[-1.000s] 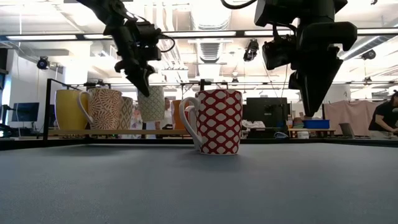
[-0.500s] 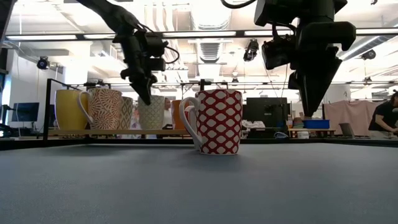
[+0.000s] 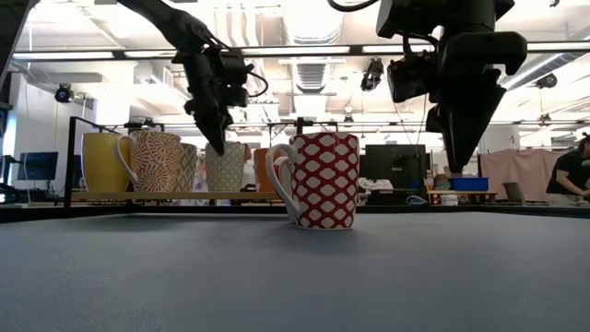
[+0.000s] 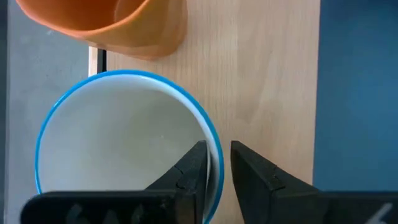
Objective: Place coffee mugs
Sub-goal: Put the green patterned mug on the shelf, then put the red patterned mug on the shelf
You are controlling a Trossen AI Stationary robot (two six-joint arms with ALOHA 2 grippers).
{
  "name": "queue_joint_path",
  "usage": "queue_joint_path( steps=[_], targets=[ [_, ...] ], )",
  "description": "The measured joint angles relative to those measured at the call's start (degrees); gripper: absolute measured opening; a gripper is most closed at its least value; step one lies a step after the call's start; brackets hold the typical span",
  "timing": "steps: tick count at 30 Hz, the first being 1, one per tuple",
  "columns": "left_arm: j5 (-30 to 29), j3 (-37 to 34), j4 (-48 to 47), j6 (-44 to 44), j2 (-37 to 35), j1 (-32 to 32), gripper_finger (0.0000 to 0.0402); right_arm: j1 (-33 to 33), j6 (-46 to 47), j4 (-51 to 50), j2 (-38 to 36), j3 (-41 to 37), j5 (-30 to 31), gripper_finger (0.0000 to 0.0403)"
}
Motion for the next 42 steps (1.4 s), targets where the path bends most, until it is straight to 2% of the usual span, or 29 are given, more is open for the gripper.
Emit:
queue_joint_path(
  steps=[5, 12, 14, 18, 21, 31, 37, 40, 42],
  targets=[
    [0.0, 0.28, -0.93, -0.4, -0.28, 0.0, 0.0076, 0.0, -0.01, 0.0, 0.0, 0.0, 0.0, 0.0141],
    [0.34, 5.44, -6.39, -2.2, -0.57, -0.02, 0.0084, 0.0, -0.04, 0.06, 0.0, 0.0, 0.0, 0.0141],
    [3.8, 6.73, -8.74, -3.68, -0.64, -0.08, 0.0084, 0.0, -0.51, 0.4, 0.0, 0.0, 0.02, 0.0141],
    [19.57, 7.43, -11.43, -5.16, -1.27, -0.35, 0.0084, 0.0, -2.1, 1.39, 0.0, 0.0, 0.07, 0.0141],
    [24.25, 7.43, -11.47, -7.54, -2.24, -1.68, 0.0084, 0.0, -4.18, 2.73, 0.0, 0.0, 0.13, 0.0141],
    [24.8, 2.2, -12.03, -9.58, -7.72, -14.83, 0.0084, -0.94, -12.83, 4.8, 0.0, 0.5, 5.2, 0.0141],
    [24.06, -8.79, -2.14, -19.83, -14.25, -21.72, 0.0084, -2.28, -15.34, 6.82, 0.0, 1.59, 6.01, 0.0141],
    [19.52, -16.35, 4.83, -23.6, -18.29, -25.94, 0.0084, -2.32, -16.68, 9.24, 0.0, 1.79, 6.01, 0.0141],
    [14.26, -21.35, 10.6, -25.78, -21.13, -28.88, 0.0085, -2.27, -17.12, 11.05, 0.0, 1.81, 5.76, 0.0141]
  ],
)
